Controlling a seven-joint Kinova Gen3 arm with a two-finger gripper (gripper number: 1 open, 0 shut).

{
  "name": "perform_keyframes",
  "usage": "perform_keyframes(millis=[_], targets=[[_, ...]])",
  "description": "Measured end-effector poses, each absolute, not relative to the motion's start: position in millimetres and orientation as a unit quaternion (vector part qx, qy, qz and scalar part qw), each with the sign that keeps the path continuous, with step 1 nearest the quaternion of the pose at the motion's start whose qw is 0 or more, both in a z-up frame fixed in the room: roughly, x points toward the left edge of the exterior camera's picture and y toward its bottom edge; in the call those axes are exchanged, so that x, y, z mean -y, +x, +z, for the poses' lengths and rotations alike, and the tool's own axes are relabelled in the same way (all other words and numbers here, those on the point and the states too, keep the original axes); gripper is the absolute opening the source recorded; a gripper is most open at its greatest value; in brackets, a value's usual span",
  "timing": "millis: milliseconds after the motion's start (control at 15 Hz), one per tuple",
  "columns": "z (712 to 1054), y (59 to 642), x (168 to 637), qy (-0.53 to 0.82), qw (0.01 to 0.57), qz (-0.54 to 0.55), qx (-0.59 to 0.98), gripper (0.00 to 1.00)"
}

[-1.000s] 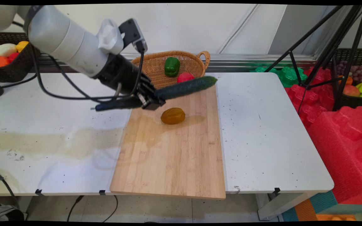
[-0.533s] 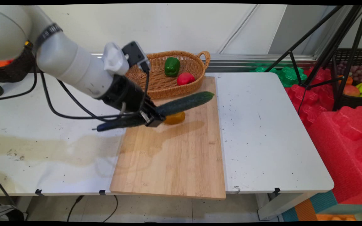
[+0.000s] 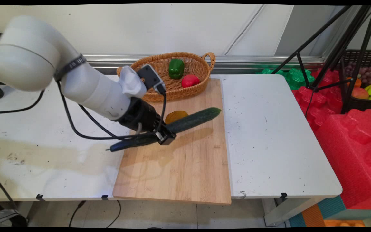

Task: Place the picked object on the cutting board

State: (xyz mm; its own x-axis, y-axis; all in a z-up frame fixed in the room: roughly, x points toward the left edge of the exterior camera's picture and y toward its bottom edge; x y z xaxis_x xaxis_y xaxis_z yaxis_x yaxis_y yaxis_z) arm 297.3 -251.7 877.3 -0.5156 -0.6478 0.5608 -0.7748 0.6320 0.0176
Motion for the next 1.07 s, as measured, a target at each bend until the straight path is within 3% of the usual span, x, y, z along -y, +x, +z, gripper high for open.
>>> perform_keyframes(millis=[1067], targets=[[804.9, 273.6, 264.8, 0.418, 0.259, 0.096, 0.866, 0.0]])
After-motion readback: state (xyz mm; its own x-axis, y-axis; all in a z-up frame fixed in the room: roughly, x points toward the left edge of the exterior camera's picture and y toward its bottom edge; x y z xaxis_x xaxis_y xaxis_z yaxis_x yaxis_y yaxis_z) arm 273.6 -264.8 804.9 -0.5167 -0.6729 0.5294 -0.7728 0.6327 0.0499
